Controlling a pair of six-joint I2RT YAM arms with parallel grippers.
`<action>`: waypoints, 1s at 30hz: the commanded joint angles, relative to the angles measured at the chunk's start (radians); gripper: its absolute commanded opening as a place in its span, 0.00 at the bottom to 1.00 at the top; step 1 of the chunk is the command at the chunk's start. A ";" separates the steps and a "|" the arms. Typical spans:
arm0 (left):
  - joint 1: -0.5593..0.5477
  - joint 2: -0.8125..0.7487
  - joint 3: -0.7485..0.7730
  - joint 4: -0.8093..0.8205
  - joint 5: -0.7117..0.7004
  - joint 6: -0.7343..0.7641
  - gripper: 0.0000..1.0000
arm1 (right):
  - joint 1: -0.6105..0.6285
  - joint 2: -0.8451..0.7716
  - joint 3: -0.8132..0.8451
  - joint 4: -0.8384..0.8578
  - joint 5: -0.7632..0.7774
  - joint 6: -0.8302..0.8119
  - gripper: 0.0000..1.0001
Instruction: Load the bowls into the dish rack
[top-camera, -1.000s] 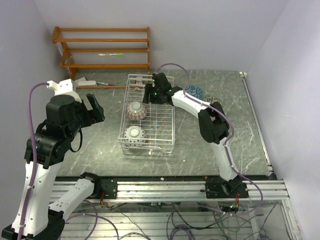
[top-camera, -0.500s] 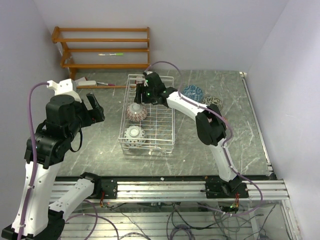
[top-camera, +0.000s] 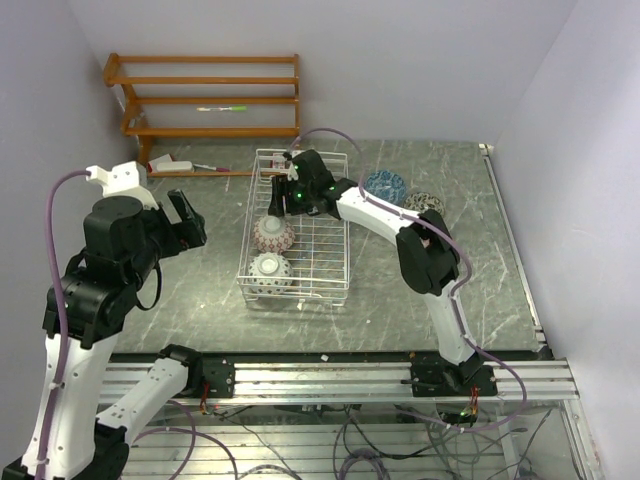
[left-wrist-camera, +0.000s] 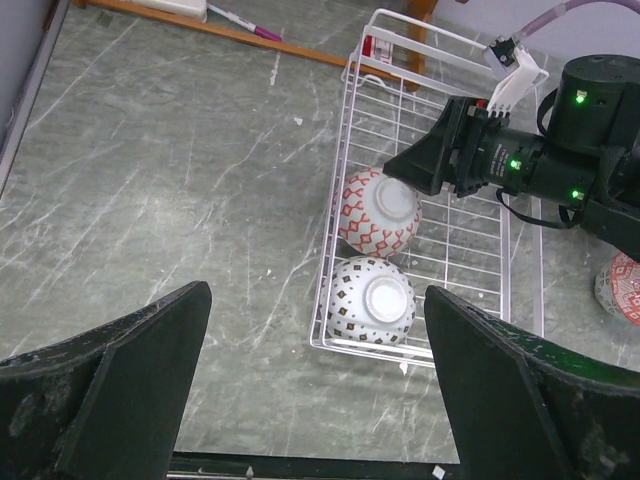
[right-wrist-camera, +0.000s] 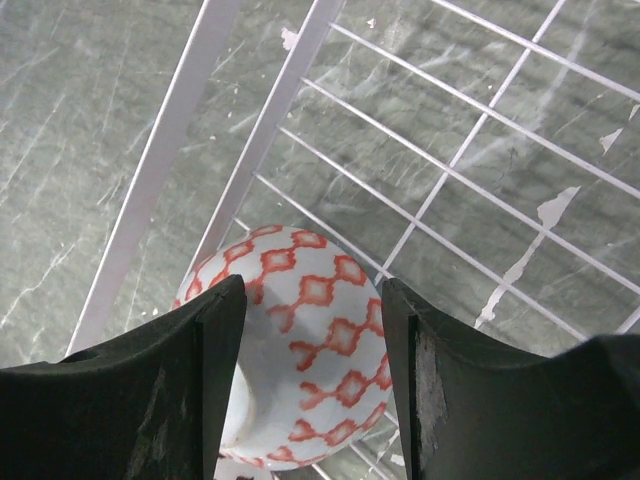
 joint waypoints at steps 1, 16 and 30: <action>-0.004 -0.020 -0.005 0.000 0.000 -0.014 1.00 | 0.015 -0.051 -0.046 -0.042 -0.049 -0.020 0.57; -0.003 -0.029 0.004 -0.021 -0.003 -0.014 1.00 | 0.002 -0.344 0.010 -0.248 0.320 -0.012 0.70; -0.004 -0.014 0.010 -0.008 0.037 -0.005 0.99 | -0.310 -0.720 -0.448 -0.609 0.559 0.014 0.67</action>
